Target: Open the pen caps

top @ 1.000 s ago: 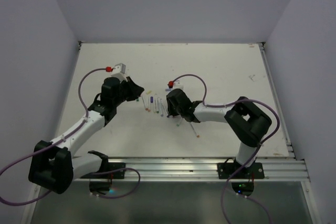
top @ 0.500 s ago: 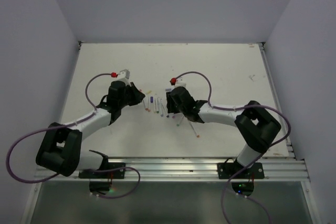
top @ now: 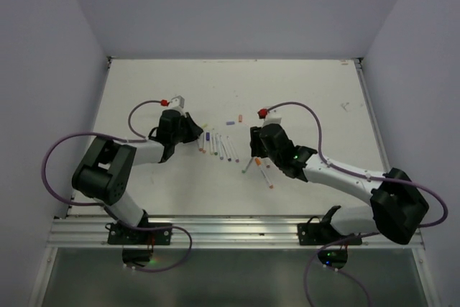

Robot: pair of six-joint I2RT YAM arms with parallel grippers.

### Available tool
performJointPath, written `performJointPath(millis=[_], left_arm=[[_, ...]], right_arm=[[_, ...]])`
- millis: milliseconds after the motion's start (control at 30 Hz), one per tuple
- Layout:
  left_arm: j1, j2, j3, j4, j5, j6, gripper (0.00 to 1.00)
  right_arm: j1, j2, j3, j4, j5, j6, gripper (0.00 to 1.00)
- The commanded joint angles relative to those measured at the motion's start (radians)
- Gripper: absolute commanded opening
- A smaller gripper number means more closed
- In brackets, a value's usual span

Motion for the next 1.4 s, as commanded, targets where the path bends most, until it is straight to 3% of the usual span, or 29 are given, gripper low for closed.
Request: performJointPath(millis=[0,467,767,1100,1367], left_arm=[[0.006,0.016,0.045,0.104,-0.016,-0.001,0.18],[0.005,-0.087,0.041,0.033,-0.038,-0.003,0.55],[0.006,-0.341,0.077,-0.17,-0.091,0.058,0.98],[0.006,-0.549,0.096,-0.373,-0.117,0.114,1.0],[0.005,-0.61,0.093,-0.433,-0.068,0.091,1.0]], right_arm=[[-0.016,-0.08,-0.046,-0.053,0.058,-0.022,0.52],[-0.086,-0.126,-0.097,-0.201,-0.002,-0.005,0.51],[-0.099,0.015,-0.034,-0.222,-0.123,-0.013,0.46],[-0.099,0.127,0.03,-0.207,-0.158,-0.011,0.43],[-0.103,0.181,0.019,-0.209,-0.139,0.01,0.27]])
